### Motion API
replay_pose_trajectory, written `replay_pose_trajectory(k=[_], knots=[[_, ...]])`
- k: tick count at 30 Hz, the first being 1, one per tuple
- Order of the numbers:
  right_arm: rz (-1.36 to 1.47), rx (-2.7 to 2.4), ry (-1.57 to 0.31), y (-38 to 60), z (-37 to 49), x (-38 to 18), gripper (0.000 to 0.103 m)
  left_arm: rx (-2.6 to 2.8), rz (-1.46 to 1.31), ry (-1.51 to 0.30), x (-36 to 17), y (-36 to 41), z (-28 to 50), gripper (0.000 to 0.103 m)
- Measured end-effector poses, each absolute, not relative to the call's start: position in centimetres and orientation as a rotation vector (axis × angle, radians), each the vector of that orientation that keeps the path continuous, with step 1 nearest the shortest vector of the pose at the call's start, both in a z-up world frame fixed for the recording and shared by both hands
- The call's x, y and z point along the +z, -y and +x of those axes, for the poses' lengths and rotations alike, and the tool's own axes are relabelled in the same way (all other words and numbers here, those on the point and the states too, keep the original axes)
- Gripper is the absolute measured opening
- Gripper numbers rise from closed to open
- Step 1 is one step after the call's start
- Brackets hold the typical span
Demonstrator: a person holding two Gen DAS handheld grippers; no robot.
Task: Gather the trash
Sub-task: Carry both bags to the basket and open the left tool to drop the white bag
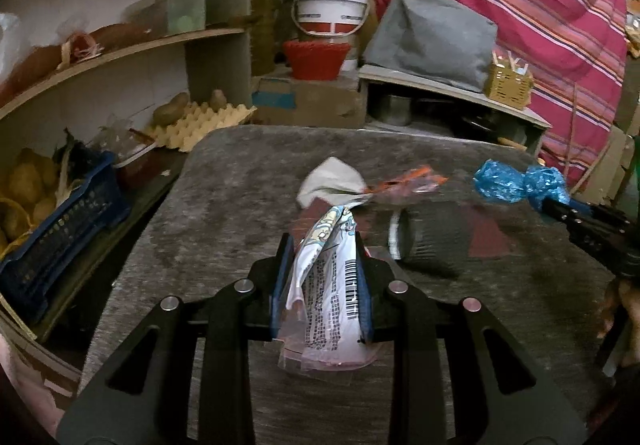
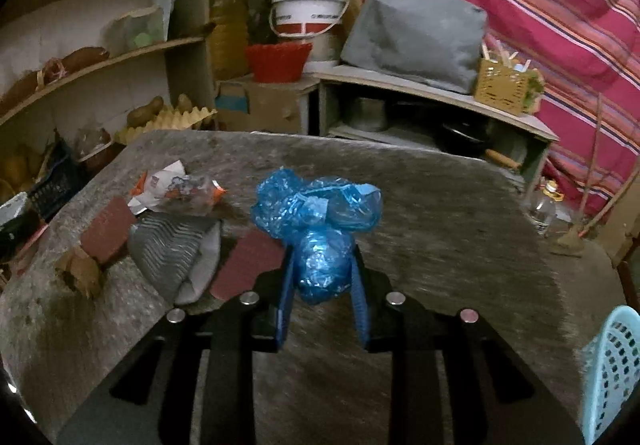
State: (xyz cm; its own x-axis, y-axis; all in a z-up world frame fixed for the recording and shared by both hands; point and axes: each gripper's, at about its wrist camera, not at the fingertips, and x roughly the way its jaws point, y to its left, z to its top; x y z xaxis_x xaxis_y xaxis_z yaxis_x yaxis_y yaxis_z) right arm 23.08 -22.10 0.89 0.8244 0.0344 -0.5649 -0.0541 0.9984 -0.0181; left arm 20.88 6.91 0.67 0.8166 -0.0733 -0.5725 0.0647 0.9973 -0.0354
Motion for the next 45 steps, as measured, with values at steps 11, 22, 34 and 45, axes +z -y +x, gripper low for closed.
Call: replay_pose_trajectory(k=[11, 22, 34, 45], knots=[[-0.037, -0.068, -0.581, 31.3, 16.9, 2.4, 0.026, -0.2, 0.032, -0.578, 1.8, 2.4, 19.8, 0.027], [0.077, -0.228, -0.59, 44.4, 10.2, 2.5, 0.026, -0.347, 0.128, -0.589, 1.0, 14.9, 19.0, 0.027], [0.165, -0.361, -0.612, 53.9, 5.3, 0.8, 0.026, -0.541, 0.138, -0.599, -0.3, 29.0, 16.4, 0.027], [0.26, -0.453, -0.628, 59.3, 2.0, -0.8, 0.026, -0.684, 0.174, -0.572, -0.4, 38.9, 13.3, 0.027]])
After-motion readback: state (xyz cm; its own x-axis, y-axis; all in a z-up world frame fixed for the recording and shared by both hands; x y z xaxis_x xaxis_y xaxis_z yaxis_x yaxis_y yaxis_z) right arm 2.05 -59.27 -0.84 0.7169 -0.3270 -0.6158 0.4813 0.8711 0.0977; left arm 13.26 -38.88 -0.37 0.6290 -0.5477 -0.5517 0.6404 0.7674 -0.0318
